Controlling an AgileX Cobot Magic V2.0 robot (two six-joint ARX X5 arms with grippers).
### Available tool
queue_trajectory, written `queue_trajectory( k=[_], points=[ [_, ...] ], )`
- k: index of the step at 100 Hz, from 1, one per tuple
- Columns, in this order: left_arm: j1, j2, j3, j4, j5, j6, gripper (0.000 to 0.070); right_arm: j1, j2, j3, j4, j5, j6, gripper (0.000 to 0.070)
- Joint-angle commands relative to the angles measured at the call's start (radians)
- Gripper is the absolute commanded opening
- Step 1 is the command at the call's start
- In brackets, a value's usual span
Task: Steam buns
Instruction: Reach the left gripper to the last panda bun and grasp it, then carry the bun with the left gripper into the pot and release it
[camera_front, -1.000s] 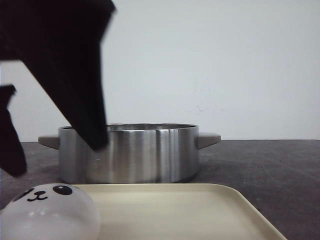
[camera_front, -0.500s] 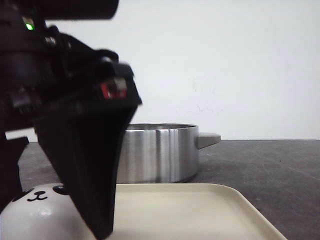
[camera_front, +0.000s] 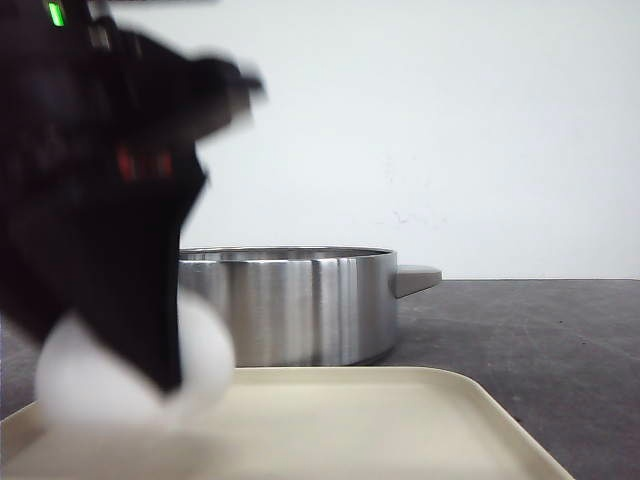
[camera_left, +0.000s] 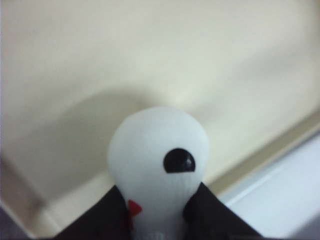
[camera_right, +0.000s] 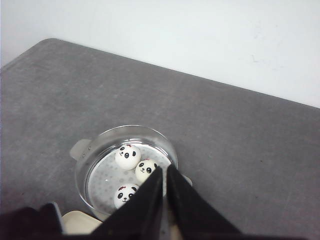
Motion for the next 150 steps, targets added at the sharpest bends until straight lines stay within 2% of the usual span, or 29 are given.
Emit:
queue_trajectory(
  k=[1, 9, 20, 28, 40, 58, 82, 106, 136, 146, 150],
  points=[
    [-0.013, -0.039, 0.06, 0.004, 0.0, 0.025, 0.001, 0.013, 0.009, 0.016, -0.047, 0.016, 0.013, 0.0003],
    [-0.012, -0.098, 0.111, 0.004, -0.013, 0.087, 0.001, 0.013, 0.009, 0.016, -0.045, 0.016, 0.013, 0.0003],
    [0.008, -0.14, 0.197, 0.0, -0.109, 0.164, 0.001, 0.013, 0.009, 0.016, -0.042, 0.016, 0.013, 0.0003],
    [0.051, -0.137, 0.265, -0.022, -0.142, 0.246, 0.001, 0.013, 0.01, 0.016, -0.042, 0.018, 0.013, 0.0003],
    [0.144, -0.091, 0.348, -0.058, -0.145, 0.374, 0.001, 0.013, 0.01, 0.016, -0.037, 0.023, 0.013, 0.0003],
    [0.286, 0.033, 0.444, -0.094, -0.145, 0.482, 0.0009, 0.013, 0.01, 0.016, -0.035, 0.023, 0.013, 0.0003],
    [0.377, 0.212, 0.492, -0.069, -0.144, 0.534, 0.001, 0.013, 0.01, 0.016, -0.035, 0.05, 0.013, 0.0003],
    [0.401, 0.381, 0.492, -0.017, -0.144, 0.557, 0.001, 0.013, 0.01, 0.015, -0.013, 0.049, 0.017, 0.0003],
    [0.417, 0.51, 0.492, 0.044, -0.14, 0.548, 0.0012, 0.013, 0.01, 0.015, -0.018, 0.048, 0.054, 0.0003],
    [0.425, 0.537, 0.492, 0.044, -0.14, 0.527, 0.0048, 0.013, 0.01, 0.015, -0.031, 0.043, 0.073, 0.0003],
    [0.429, 0.542, 0.492, 0.044, -0.14, 0.513, 0.0106, 0.013, 0.01, 0.015, -0.036, 0.042, 0.075, 0.0003]
  ],
)
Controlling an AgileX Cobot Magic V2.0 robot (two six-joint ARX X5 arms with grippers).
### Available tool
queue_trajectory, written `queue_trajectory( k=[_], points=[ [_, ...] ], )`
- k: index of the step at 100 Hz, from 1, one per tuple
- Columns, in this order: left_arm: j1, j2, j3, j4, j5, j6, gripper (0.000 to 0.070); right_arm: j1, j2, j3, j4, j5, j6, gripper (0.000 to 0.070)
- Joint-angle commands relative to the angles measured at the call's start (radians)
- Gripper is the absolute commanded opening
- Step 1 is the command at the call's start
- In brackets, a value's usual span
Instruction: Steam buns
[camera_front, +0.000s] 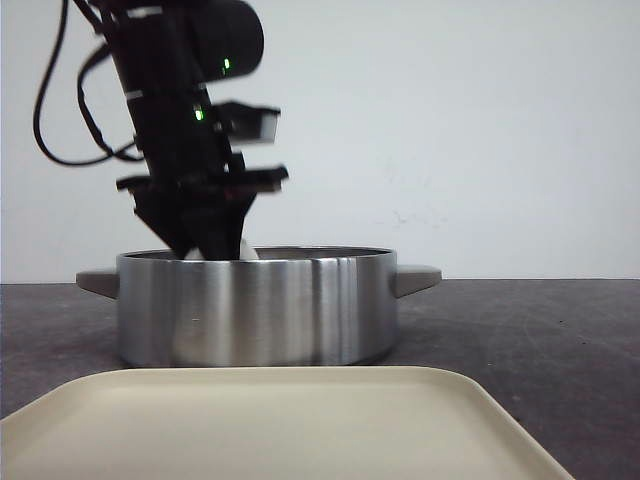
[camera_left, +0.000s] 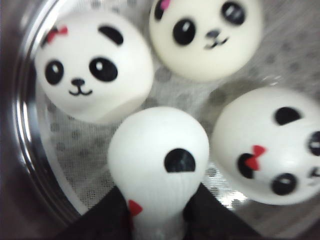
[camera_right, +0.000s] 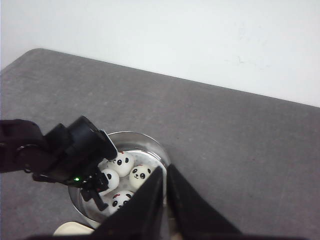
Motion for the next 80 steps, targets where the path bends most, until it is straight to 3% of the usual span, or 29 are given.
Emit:
queue_trajectory(
  k=[1, 14, 17, 22, 49, 63, 74, 75, 80],
  points=[
    [0.0, 0.019, 0.021, 0.006, 0.001, -0.033, 0.013, 0.013, 0.01, 0.016, -0.042, 0.0, 0.027, 0.0003],
    [0.007, 0.021, 0.021, 0.01, 0.001, -0.07, 0.0551, 0.013, 0.01, 0.016, -0.048, 0.0, 0.04, 0.0003],
    [0.007, 0.021, 0.021, 0.01, 0.001, -0.071, 0.0605, 0.013, 0.01, 0.016, -0.048, 0.0, 0.04, 0.0003],
    [0.008, 0.021, 0.021, 0.008, 0.001, -0.071, 0.0638, 0.013, 0.01, 0.016, -0.048, 0.0, 0.04, 0.0003],
    [0.008, 0.015, 0.089, -0.052, 0.002, -0.131, 0.0637, 0.013, 0.01, 0.016, -0.054, 0.008, 0.04, 0.0003],
    [0.017, -0.083, 0.12, 0.005, 0.04, -0.224, 0.0616, 0.013, 0.017, 0.016, -0.074, 0.036, 0.04, 0.0003],
    [0.018, -0.219, 0.12, 0.066, 0.055, -0.271, 0.0408, 0.013, 0.019, -0.013, -0.069, 0.067, 0.04, 0.0006],
    [0.018, -0.239, 0.12, 0.07, 0.055, -0.272, 0.0355, 0.013, 0.019, -0.017, -0.069, 0.067, 0.04, 0.0006],
    [0.018, -0.31, 0.119, 0.073, 0.054, -0.269, 0.0225, 0.013, 0.019, -0.038, -0.051, 0.076, 0.04, 0.0007]
  ],
)
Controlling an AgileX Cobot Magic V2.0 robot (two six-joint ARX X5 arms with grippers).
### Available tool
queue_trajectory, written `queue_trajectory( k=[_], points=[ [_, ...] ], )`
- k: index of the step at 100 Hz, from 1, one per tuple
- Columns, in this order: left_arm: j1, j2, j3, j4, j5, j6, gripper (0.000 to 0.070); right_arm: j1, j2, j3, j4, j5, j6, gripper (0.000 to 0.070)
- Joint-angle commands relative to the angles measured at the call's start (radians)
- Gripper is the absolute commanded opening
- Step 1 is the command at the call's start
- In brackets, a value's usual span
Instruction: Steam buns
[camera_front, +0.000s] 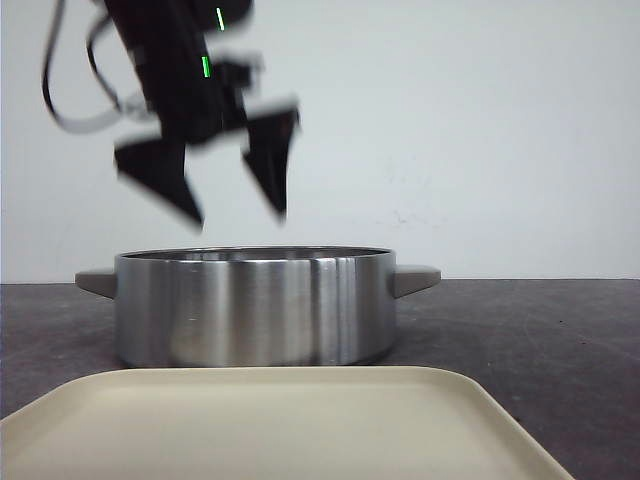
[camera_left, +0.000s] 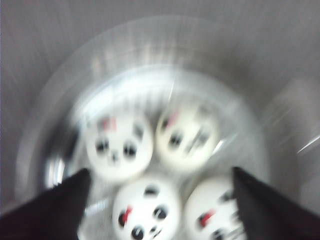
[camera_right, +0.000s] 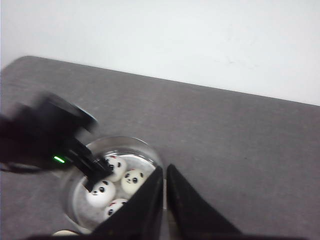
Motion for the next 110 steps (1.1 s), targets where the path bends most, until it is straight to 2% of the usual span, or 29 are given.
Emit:
queue_trajectory(
  k=[1, 10, 27, 38, 44, 50, 63, 70, 78, 110],
  points=[
    [-0.005, -0.087, 0.027, 0.005, 0.002, -0.031, 0.02, 0.013, 0.016, -0.01, -0.038, 0.015, 0.012, 0.0007],
    [-0.005, -0.215, 0.024, 0.002, 0.001, -0.03, 0.0003, 0.019, 0.012, -0.074, 0.033, 0.016, 0.012, 0.0011],
    [-0.005, -0.418, 0.023, -0.032, -0.01, -0.03, 0.0, 0.06, 0.012, -0.238, 0.233, 0.051, 0.011, 0.0012],
    [-0.006, -0.514, 0.021, -0.112, -0.018, -0.03, 0.0, 0.067, 0.012, -0.384, 0.465, 0.028, -0.01, 0.0013],
    [-0.006, -0.567, 0.013, -0.154, -0.043, -0.029, 0.0, 0.067, 0.012, -0.459, 0.62, -0.025, -0.06, 0.0013],
    [-0.006, -0.62, 0.002, -0.187, -0.058, -0.022, 0.0, 0.067, 0.013, -0.528, 0.793, -0.112, -0.134, 0.0013],
    [-0.006, -0.732, -0.011, -0.254, -0.085, -0.014, 0.0, 0.067, 0.014, -0.657, 1.176, -0.336, -0.367, 0.0012],
    [-0.005, -0.78, -0.011, -0.286, -0.108, -0.014, 0.0, 0.067, 0.018, -0.694, 1.297, -0.38, -0.406, 0.0012],
    [-0.005, -0.826, -0.011, -0.316, -0.127, -0.014, 0.0, 0.065, 0.022, -0.703, 1.333, -0.379, -0.404, 0.0012],
    [-0.006, -0.892, -0.011, -0.41, -0.133, -0.015, 0.0, 0.064, 0.02, -0.703, 1.33, -0.378, -0.404, 0.0012]
  ],
)
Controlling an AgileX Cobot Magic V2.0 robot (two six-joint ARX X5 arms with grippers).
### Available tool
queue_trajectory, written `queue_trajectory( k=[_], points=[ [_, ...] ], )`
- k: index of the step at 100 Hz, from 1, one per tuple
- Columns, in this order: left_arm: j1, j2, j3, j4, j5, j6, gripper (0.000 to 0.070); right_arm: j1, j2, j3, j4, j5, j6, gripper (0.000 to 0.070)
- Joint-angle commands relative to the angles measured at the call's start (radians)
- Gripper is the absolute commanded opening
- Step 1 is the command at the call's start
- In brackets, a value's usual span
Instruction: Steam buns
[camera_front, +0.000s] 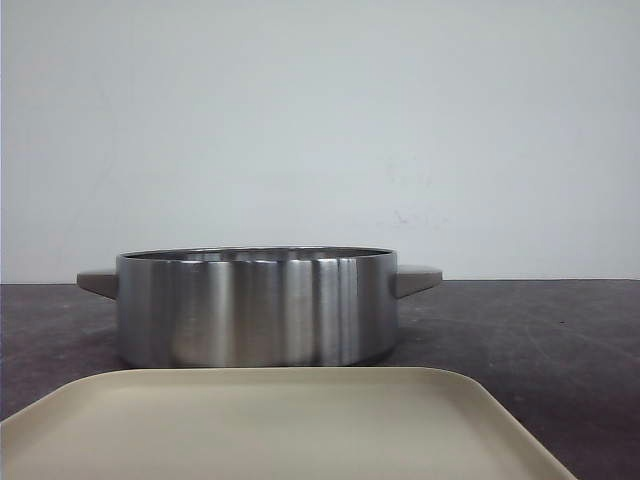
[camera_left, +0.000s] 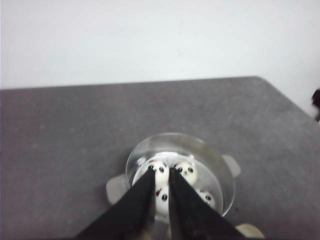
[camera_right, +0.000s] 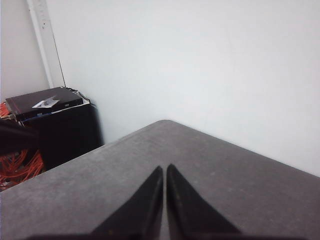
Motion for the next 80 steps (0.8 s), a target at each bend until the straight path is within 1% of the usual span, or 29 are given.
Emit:
queue_trajectory(
  k=[1, 14, 68, 76, 80],
  points=[
    [-0.006, -0.001, 0.012, -0.006, -0.002, 0.005, 0.0, 0.013, 0.008, 0.012, 0.012, -0.001, -0.011, 0.0012],
    [-0.005, -0.001, 0.012, -0.034, -0.002, 0.005, 0.0, 0.013, 0.008, 0.012, 0.011, -0.001, -0.011, 0.0012],
    [-0.006, -0.001, 0.012, -0.026, -0.002, 0.006, 0.0, 0.009, 0.008, 0.012, 0.014, 0.001, -0.011, 0.0012],
    [-0.005, -0.001, 0.012, -0.026, -0.002, 0.006, 0.0, -0.002, -0.004, 0.012, 0.001, 0.003, -0.011, 0.0012],
    [-0.005, -0.001, 0.012, -0.026, -0.002, 0.005, 0.0, -0.004, -0.017, 0.011, -0.027, 0.015, -0.008, 0.0012]
  ],
)
